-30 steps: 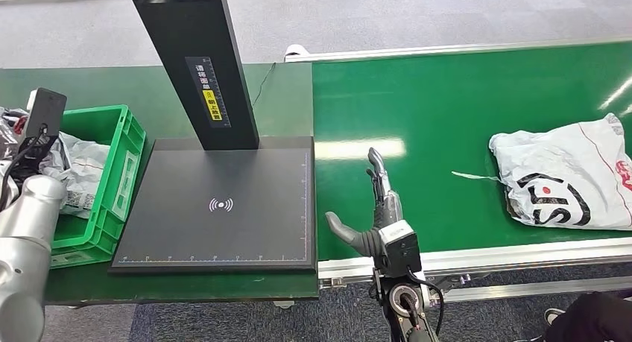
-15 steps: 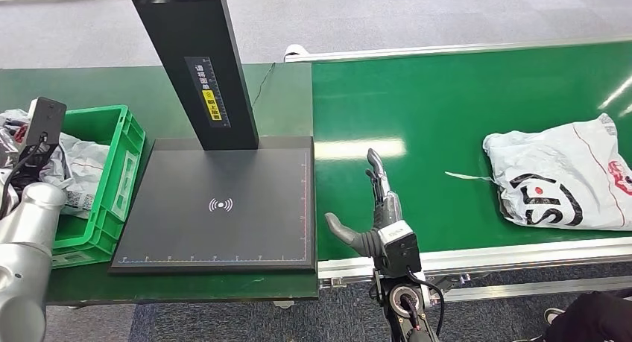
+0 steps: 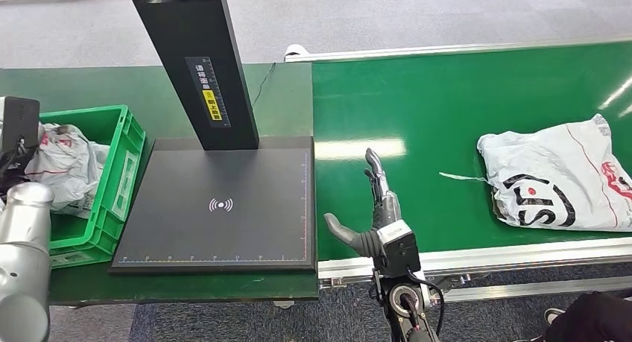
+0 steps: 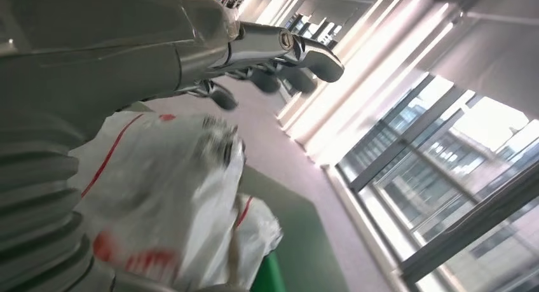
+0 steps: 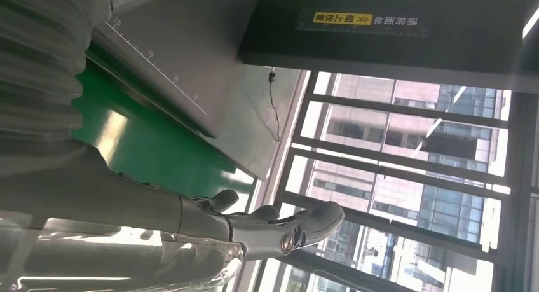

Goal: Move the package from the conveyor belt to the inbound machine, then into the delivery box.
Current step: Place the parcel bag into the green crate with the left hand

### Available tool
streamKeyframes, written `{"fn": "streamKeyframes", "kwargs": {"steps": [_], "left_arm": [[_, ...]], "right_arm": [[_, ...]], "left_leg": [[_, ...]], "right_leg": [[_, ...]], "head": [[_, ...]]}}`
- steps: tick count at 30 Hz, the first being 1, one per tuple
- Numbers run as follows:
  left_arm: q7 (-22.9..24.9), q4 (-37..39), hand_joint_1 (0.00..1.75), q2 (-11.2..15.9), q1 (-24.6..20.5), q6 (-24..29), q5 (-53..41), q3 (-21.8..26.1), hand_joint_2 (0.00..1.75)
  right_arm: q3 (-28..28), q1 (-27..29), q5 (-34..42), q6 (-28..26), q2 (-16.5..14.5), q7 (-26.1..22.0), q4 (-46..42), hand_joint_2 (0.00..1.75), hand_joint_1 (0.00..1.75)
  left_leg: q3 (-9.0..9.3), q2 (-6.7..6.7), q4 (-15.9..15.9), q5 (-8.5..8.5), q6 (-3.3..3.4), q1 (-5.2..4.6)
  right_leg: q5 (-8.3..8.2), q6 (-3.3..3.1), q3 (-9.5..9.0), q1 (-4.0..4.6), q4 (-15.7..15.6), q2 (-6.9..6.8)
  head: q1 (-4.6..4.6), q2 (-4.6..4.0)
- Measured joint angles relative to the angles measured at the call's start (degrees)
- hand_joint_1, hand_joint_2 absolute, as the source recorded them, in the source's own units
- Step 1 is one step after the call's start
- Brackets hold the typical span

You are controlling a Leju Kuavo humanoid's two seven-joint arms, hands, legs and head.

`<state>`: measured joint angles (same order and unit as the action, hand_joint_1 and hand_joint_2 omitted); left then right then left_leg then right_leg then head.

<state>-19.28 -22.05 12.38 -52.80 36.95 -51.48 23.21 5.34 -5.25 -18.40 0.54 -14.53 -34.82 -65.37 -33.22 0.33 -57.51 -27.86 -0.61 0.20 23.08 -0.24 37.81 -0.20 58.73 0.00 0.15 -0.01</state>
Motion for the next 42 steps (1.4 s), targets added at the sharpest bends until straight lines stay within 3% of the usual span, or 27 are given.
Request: {"fn": "streamKeyframes", "kwargs": {"steps": [5,16,34,37,42], "left_arm": [[-6.2,-3.0,0.00,-1.7,1.4,-0.1,4.1,2.1,1.75],[-12.1,-10.9,0.00,-5.0,5.2,-0.6,12.7,0.7,1.75],[-14.0,-17.5,0.00,-7.1,8.6,-1.9,17.0,-2.1,1.75],[-16.8,-23.0,0.00,-8.6,12.7,-6.7,25.2,-4.5,1.75],[-19.0,-35.9,0.00,-14.1,25.6,-18.8,36.9,-12.6,1.75]], "right_arm": [[0.0,-0.9,0.1,-0.5,-0.1,0.0,0.7,1.75,0.00],[0.0,-2.1,0.7,-1.2,-0.2,-1.1,2.7,1.75,0.00],[0.0,-2.4,1.0,-1.6,-0.2,-1.3,3.9,1.75,0.00],[0.0,-2.2,1.4,-1.8,-0.2,-1.5,4.0,1.75,0.00],[0.2,-0.3,1.5,-1.9,-0.2,-1.7,3.6,1.75,0.00]], "left_leg": [[0.00,0.00,0.0,0.00,0.00,-0.01],[-0.01,0.00,0.0,0.00,0.00,0.00],[-0.02,0.00,0.0,0.00,0.00,0.00],[-0.01,0.01,0.0,-0.03,0.00,-0.02],[-0.02,-0.03,0.0,-0.19,0.13,-0.09]], "right_leg": [[0.00,0.00,0.00,-0.01,0.0,0.00],[0.00,0.00,0.01,0.00,0.0,0.00],[0.00,0.00,0.01,0.00,0.0,0.00],[0.02,0.02,0.01,-0.02,0.0,0.00],[0.15,0.19,-0.02,-0.11,0.0,-0.01]], "head": [[0.01,-0.01],[0.00,0.00],[0.00,0.00],[-0.01,-0.01],[-0.01,-0.01]]}}
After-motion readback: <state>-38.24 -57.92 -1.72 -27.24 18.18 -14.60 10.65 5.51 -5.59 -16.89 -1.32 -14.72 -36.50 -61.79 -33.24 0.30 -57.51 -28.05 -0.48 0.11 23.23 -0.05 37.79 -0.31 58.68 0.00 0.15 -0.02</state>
